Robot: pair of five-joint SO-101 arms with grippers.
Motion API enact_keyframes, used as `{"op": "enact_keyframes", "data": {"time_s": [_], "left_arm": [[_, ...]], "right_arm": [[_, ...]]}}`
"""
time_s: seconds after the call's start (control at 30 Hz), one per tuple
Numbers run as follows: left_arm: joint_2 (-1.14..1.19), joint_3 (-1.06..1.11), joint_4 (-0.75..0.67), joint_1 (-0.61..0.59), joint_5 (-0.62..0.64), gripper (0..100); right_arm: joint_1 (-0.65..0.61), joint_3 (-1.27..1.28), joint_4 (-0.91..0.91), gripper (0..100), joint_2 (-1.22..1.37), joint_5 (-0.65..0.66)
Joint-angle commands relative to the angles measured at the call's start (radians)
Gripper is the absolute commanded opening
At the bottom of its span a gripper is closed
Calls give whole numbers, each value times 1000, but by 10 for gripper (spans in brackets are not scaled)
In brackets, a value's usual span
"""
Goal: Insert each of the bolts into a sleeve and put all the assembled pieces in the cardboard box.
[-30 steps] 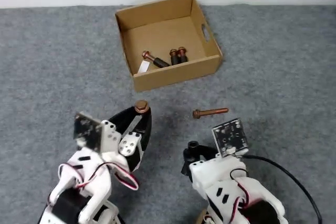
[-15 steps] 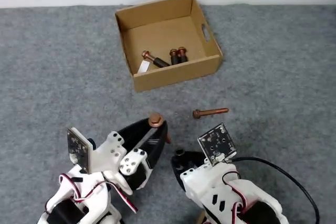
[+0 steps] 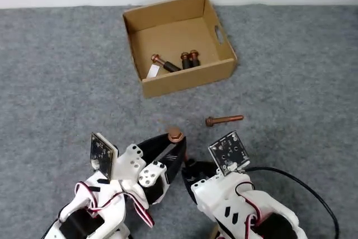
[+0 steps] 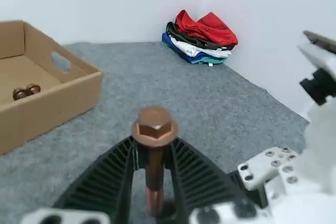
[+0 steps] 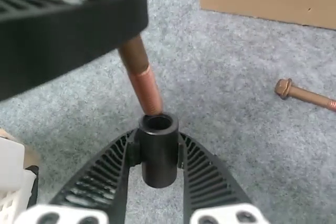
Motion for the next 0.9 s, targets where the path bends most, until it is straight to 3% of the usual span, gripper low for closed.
{"op": "enact_keyframes", "data": {"time_s": [0.0,0.4,0.6,0.87], "left_arm": [[-11,-7,-35,26,12,6],[-9,-5,-8,66,12,6],[-9,-5,23,66,12,6],[18,-8,52,61,8,8]], "right_arm": [[-5,-18,-28,9,-5,11],[-5,-29,-31,9,-5,23],[-1,-32,-196,9,-10,252],[-1,-34,-269,9,-13,362]]}}
